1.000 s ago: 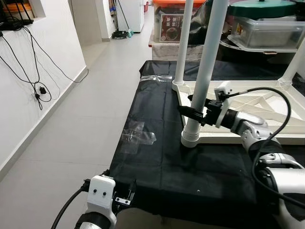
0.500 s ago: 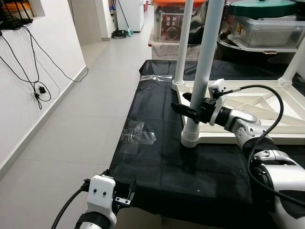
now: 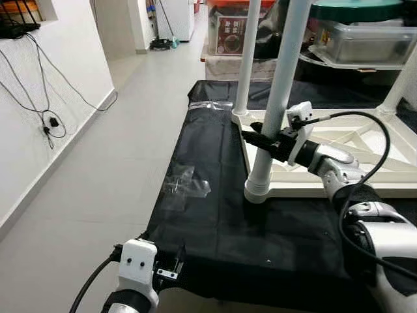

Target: Building children table

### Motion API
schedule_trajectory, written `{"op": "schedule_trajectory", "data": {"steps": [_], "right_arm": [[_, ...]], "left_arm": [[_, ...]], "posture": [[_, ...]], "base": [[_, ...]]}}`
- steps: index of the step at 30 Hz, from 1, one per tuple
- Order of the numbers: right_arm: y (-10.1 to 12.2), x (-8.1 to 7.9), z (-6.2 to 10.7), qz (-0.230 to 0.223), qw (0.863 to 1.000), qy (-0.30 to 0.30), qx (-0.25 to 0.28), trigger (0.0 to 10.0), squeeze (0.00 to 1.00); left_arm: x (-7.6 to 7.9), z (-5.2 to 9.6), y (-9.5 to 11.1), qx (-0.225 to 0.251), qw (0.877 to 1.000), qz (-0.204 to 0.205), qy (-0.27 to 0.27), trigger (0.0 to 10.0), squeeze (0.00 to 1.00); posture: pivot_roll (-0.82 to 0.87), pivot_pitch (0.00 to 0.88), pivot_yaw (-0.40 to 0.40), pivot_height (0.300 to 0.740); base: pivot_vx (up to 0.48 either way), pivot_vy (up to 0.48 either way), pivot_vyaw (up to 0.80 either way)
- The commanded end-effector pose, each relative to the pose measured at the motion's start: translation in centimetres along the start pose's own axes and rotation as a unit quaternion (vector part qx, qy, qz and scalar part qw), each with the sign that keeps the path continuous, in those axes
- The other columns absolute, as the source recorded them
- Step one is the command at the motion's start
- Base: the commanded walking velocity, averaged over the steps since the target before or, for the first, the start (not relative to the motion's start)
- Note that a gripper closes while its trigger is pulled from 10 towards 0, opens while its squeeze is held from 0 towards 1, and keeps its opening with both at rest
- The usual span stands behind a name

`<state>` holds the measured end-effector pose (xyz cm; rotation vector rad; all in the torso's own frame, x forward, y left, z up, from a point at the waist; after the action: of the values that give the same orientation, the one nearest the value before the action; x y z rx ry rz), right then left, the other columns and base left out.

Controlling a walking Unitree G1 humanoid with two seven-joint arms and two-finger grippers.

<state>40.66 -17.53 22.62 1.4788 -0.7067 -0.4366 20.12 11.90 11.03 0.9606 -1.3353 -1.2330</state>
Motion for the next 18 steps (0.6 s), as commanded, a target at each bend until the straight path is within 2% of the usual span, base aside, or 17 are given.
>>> {"op": "schedule_trajectory", "data": {"steps": [1, 11, 14, 18], "right_arm": [[-0.8, -0.7, -0.4, -0.022, 1.000, 0.013, 0.001, 0.0, 0.00], [-2.8, -2.0, 0.0, -0.027, 0.999, 0.021, 0.014, 0.0, 0.00], [-3.2, -2.2, 0.0, -0.023, 1.000, 0.008, 0.019, 0.0, 0.00], [-4.0, -2.2, -0.1, -0.024, 0.999, -0.041, 0.004, 0.0, 0.00]], "left_arm": [[-0.1, 0.1, -0.2, -0.008, 1.000, -0.008, 0.002, 10.0, 0.00], [0.0, 0.3, -0.3, -0.010, 1.000, -0.008, -0.001, 10.0, 0.00], [-0.1, 0.3, -0.2, -0.010, 1.000, -0.009, -0.003, 10.0, 0.00], [-0.1, 0.3, -0.1, -0.009, 1.000, -0.009, -0.005, 10.0, 0.00]], "posture": [[0.11, 0.056, -0.015, 0.740], [0.11, 0.048, -0.011, 0.740], [0.11, 0.043, -0.004, 0.740], [0.11, 0.041, -0.002, 0.740]], "base": [[0.000, 0.000, 0.00], [0.000, 0.000, 0.00], [0.000, 0.000, 0.00], [0.000, 0.000, 0.00]]}}
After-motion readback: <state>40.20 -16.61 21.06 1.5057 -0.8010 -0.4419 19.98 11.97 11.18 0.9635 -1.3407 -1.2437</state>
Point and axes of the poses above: a point about 5 cm out from each wrist's last joint towards the gripper, its own z axis pointing back from the gripper into the wrist, its own y axis along the axis of the wrist's last joint, x = y × z, the point moved 2 cm from there along -z, pointing out of the wrist towards the gripper, and after that the axes turned 8 degrees about z, right-handed, at the moved point
